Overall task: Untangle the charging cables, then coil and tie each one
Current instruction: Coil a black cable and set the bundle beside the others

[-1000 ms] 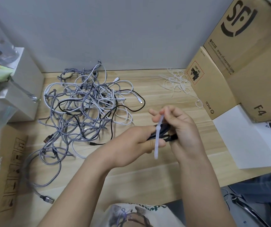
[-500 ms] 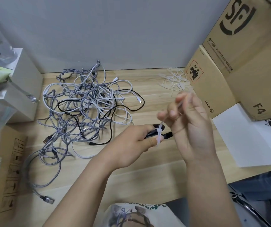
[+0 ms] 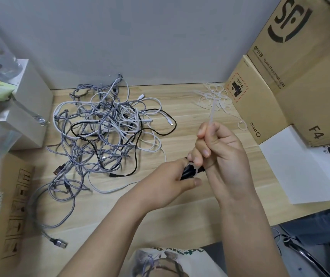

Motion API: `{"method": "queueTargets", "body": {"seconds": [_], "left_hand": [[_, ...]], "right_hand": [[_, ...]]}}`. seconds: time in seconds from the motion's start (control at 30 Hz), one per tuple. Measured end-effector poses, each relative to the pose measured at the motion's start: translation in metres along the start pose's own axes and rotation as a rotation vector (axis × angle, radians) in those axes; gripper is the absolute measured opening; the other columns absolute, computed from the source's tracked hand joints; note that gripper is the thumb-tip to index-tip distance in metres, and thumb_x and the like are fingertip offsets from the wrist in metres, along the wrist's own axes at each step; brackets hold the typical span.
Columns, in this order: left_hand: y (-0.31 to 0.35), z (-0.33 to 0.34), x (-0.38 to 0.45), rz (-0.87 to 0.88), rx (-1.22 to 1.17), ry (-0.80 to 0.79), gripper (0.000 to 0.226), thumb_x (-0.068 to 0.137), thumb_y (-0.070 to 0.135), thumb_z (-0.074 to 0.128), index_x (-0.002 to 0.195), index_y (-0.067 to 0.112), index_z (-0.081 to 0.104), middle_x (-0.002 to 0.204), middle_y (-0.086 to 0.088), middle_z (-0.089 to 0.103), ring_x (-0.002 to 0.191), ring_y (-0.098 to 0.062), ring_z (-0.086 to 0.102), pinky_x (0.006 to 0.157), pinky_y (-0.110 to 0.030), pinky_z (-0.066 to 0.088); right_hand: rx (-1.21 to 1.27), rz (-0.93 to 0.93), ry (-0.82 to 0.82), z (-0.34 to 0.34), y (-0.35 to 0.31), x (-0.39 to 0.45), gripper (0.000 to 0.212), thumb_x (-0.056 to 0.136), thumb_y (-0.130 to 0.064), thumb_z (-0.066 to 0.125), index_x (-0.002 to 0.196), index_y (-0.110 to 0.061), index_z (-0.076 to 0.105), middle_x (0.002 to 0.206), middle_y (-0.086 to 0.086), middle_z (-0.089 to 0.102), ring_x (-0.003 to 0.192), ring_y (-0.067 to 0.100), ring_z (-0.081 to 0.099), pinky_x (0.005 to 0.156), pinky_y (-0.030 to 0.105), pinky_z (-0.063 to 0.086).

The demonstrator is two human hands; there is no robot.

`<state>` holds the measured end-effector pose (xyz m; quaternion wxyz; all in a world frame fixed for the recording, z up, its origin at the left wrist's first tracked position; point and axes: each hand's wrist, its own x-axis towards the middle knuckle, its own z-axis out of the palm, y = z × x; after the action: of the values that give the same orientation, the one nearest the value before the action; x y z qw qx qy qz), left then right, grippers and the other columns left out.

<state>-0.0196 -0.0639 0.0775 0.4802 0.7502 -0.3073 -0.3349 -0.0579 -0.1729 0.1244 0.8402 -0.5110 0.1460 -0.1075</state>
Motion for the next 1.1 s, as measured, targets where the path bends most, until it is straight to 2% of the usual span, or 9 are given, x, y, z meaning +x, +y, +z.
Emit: {"method": "queueTargets", "body": {"seconds": [0.17, 0.37, 0.43, 0.57, 0.67, 0.83, 0.9, 1.0, 1.1], "left_hand": [[-0.005, -0.001, 0.008, -0.046, -0.081, 0.166, 0.015, 0.09, 0.017, 0.058, 0.081, 0.007, 0.052, 0.067, 0.004, 0.041, 0.064, -0.012, 0.037, 0.062, -0.028, 0.033], [-0.004, -0.009, 0.01, -0.035, -0.167, 0.279, 0.037, 0.085, 0.023, 0.064, 0.079, -0.011, 0.051, 0.064, -0.006, 0.035, 0.06, -0.015, 0.032, 0.057, -0.03, 0.026], [-0.001, -0.009, 0.009, -0.015, -0.235, 0.247, 0.036, 0.083, 0.023, 0.067, 0.076, -0.009, 0.052, 0.059, 0.0, 0.035, 0.055, -0.012, 0.031, 0.051, -0.025, 0.025], [0.004, -0.011, 0.005, -0.015, -0.508, 0.1, 0.021, 0.072, 0.027, 0.063, 0.065, 0.013, 0.048, 0.056, 0.007, 0.035, 0.053, -0.009, 0.032, 0.05, -0.022, 0.024], [0.01, -0.009, 0.005, -0.057, -0.76, 0.048, 0.033, 0.07, 0.045, 0.064, 0.064, 0.017, 0.047, 0.062, 0.001, 0.029, 0.052, -0.011, 0.027, 0.052, -0.025, 0.018], [0.012, -0.001, 0.009, -0.061, -0.782, 0.088, 0.035, 0.081, 0.041, 0.053, 0.063, 0.016, 0.035, 0.045, 0.013, 0.027, 0.055, -0.013, 0.014, 0.049, -0.024, 0.013], [0.01, -0.001, 0.01, -0.045, -0.789, 0.1, 0.041, 0.08, 0.041, 0.054, 0.062, 0.006, 0.043, 0.049, -0.002, 0.03, 0.053, -0.012, 0.016, 0.047, -0.021, 0.014], [0.008, -0.001, 0.012, -0.03, -0.748, 0.158, 0.066, 0.077, 0.045, 0.058, 0.08, -0.02, 0.051, 0.054, -0.019, 0.037, 0.051, -0.013, 0.019, 0.045, -0.019, 0.018], [0.008, -0.003, 0.013, -0.046, -0.725, 0.265, 0.045, 0.074, 0.039, 0.058, 0.07, -0.005, 0.054, 0.066, -0.039, 0.04, 0.061, -0.028, 0.019, 0.047, -0.025, 0.014]], "right_hand": [[0.075, 0.009, 0.0, 0.001, -0.003, -0.007, 0.026, 0.076, -0.023, 0.052, 0.052, -0.018, 0.06, 0.048, -0.006, 0.039, 0.036, 0.008, 0.03, 0.046, 0.025, 0.021], [0.159, -0.041, 0.031, -0.005, -0.005, -0.009, 0.026, 0.079, -0.019, 0.05, 0.055, -0.014, 0.057, 0.047, -0.008, 0.043, 0.034, 0.004, 0.026, 0.047, 0.026, 0.014], [0.203, -0.094, 0.024, -0.006, -0.007, -0.009, 0.026, 0.082, -0.021, 0.047, 0.058, -0.015, 0.057, 0.046, -0.009, 0.04, 0.034, 0.003, 0.026, 0.045, 0.023, 0.015], [0.274, -0.203, -0.071, -0.007, -0.012, -0.008, 0.021, 0.084, -0.029, 0.051, 0.067, -0.018, 0.059, 0.048, -0.009, 0.038, 0.036, 0.003, 0.03, 0.046, 0.021, 0.021], [0.293, -0.244, -0.148, -0.005, -0.011, -0.007, 0.019, 0.08, -0.033, 0.065, 0.072, -0.016, 0.059, 0.055, -0.009, 0.046, 0.039, 0.003, 0.031, 0.046, 0.022, 0.02], [0.223, -0.275, -0.171, 0.002, -0.008, -0.011, 0.019, 0.082, -0.032, 0.063, 0.071, -0.017, 0.062, 0.06, -0.014, 0.054, 0.043, 0.008, 0.021, 0.046, 0.025, 0.016], [0.216, -0.28, -0.158, 0.004, -0.008, -0.013, 0.019, 0.084, -0.028, 0.057, 0.07, -0.017, 0.062, 0.06, -0.015, 0.055, 0.042, 0.005, 0.022, 0.044, 0.024, 0.017], [0.193, -0.255, -0.088, 0.012, -0.006, -0.018, 0.024, 0.082, -0.02, 0.049, 0.061, -0.018, 0.062, 0.056, -0.013, 0.051, 0.04, 0.001, 0.027, 0.042, 0.019, 0.018], [0.157, -0.213, -0.047, 0.022, -0.001, -0.02, 0.021, 0.074, -0.022, 0.056, 0.055, -0.018, 0.063, 0.052, -0.005, 0.042, 0.039, -0.001, 0.026, 0.04, 0.013, 0.018]]}}
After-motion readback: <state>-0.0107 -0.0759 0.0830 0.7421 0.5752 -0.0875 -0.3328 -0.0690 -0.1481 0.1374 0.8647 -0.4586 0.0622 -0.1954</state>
